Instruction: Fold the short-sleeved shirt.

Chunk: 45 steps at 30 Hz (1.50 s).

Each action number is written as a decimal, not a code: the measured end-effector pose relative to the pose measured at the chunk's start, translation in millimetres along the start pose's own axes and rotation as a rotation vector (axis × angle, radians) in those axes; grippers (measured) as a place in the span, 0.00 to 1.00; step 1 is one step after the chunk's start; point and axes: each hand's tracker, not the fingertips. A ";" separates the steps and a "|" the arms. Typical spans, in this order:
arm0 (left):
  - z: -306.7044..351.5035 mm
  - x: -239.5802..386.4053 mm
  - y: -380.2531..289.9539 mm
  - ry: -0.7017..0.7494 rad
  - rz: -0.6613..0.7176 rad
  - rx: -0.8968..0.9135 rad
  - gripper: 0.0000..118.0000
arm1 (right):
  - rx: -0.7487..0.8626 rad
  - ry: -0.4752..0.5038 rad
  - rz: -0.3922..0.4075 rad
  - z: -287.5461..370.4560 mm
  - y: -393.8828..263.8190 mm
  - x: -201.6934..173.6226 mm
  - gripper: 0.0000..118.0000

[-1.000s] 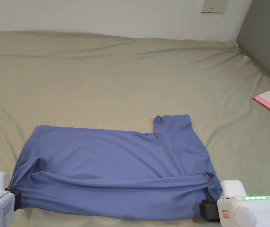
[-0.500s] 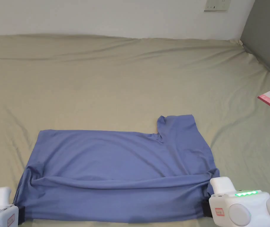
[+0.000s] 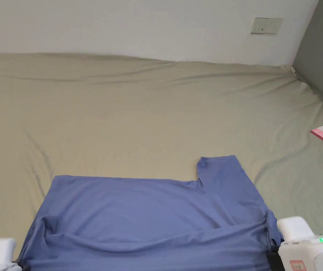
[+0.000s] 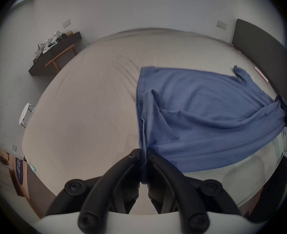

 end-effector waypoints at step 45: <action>106.1 95.1 133.3 0.071 -0.082 0.748 0.00 | 0.829 -0.205 0.142 108.4 94.5 -106.3 0.02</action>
